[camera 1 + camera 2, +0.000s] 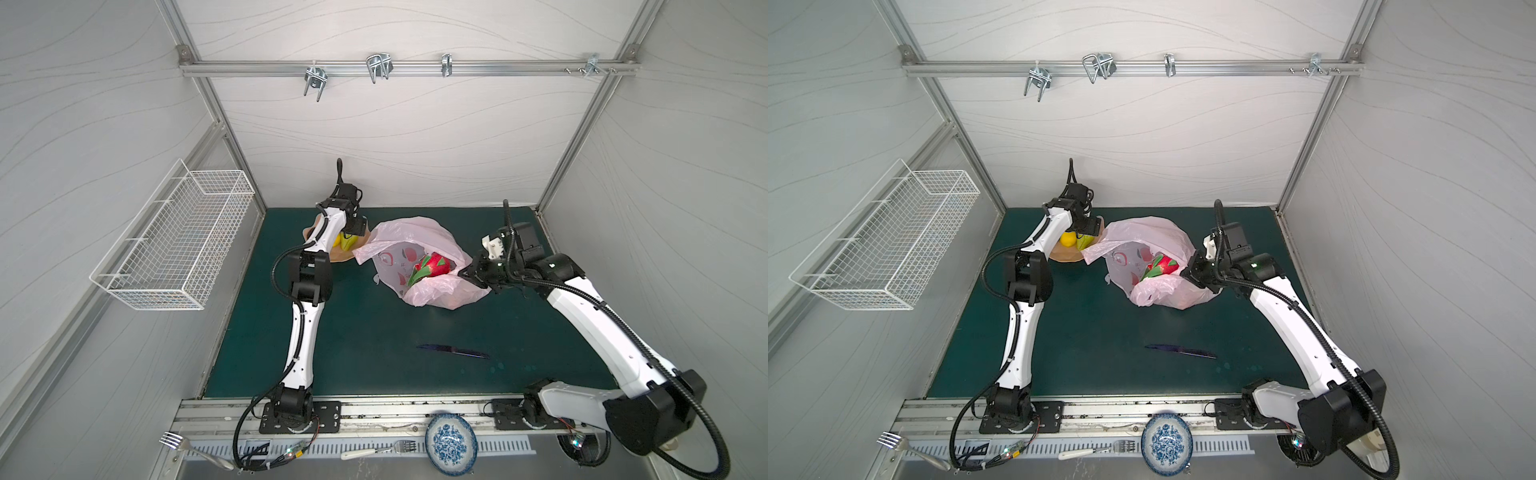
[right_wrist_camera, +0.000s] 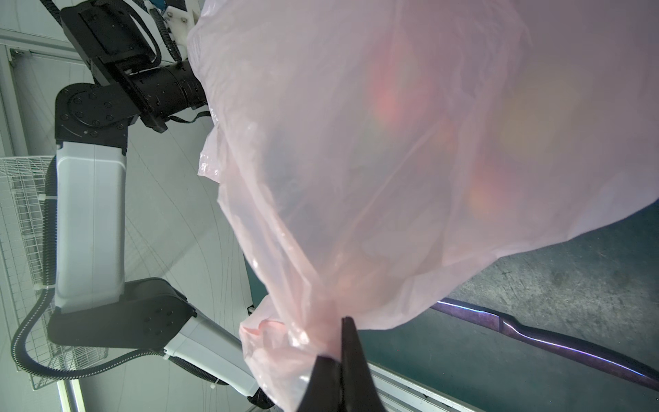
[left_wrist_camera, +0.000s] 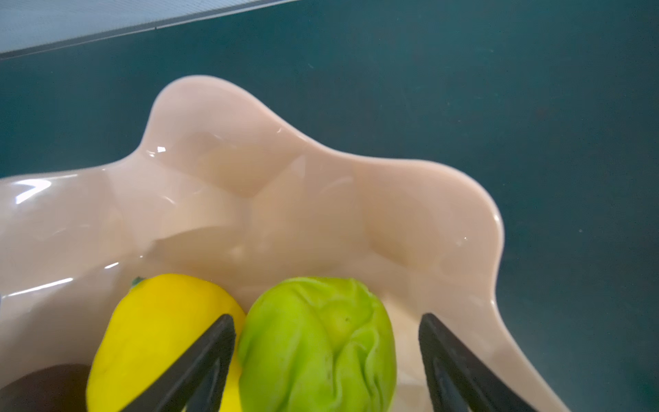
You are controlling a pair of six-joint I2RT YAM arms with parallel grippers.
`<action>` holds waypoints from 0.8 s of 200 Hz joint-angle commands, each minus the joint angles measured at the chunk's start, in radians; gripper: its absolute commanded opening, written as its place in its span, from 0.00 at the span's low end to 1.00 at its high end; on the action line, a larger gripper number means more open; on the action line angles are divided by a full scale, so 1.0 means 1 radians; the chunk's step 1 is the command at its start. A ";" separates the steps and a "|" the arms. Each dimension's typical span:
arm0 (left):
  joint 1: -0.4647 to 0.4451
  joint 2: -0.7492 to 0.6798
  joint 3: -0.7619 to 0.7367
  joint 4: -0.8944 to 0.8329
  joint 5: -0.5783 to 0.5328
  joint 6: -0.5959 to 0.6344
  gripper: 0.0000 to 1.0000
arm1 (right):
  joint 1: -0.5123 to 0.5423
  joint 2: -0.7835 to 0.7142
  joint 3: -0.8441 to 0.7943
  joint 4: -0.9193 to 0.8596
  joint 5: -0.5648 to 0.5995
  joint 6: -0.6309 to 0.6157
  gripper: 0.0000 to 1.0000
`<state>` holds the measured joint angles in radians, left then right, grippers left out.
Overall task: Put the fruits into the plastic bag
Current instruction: 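Lower the open left gripper toward the green pear in the bowl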
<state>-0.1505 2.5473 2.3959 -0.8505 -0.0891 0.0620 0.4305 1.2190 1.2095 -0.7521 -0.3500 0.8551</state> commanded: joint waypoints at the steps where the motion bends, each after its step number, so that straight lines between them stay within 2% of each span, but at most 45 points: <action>1: 0.006 0.039 0.048 0.033 0.001 0.024 0.83 | 0.004 -0.009 0.012 -0.035 -0.007 -0.014 0.00; 25: 0.006 0.047 0.052 0.029 0.011 0.019 0.80 | 0.004 -0.011 0.011 -0.038 -0.008 -0.017 0.00; 55: 0.017 0.040 0.047 0.025 0.025 0.004 0.68 | 0.005 -0.012 0.017 -0.038 -0.008 -0.016 0.00; 106: 0.023 -0.030 -0.064 0.052 0.050 -0.010 0.38 | 0.016 -0.023 0.016 -0.037 0.005 -0.013 0.00; 160: 0.031 -0.135 -0.205 0.127 0.094 -0.034 0.27 | 0.033 -0.039 0.002 -0.030 0.022 -0.004 0.00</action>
<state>-0.1257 2.4825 2.2097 -0.7681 -0.0364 0.0399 0.4515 1.2064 1.2095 -0.7605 -0.3439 0.8463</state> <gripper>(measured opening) 0.286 0.049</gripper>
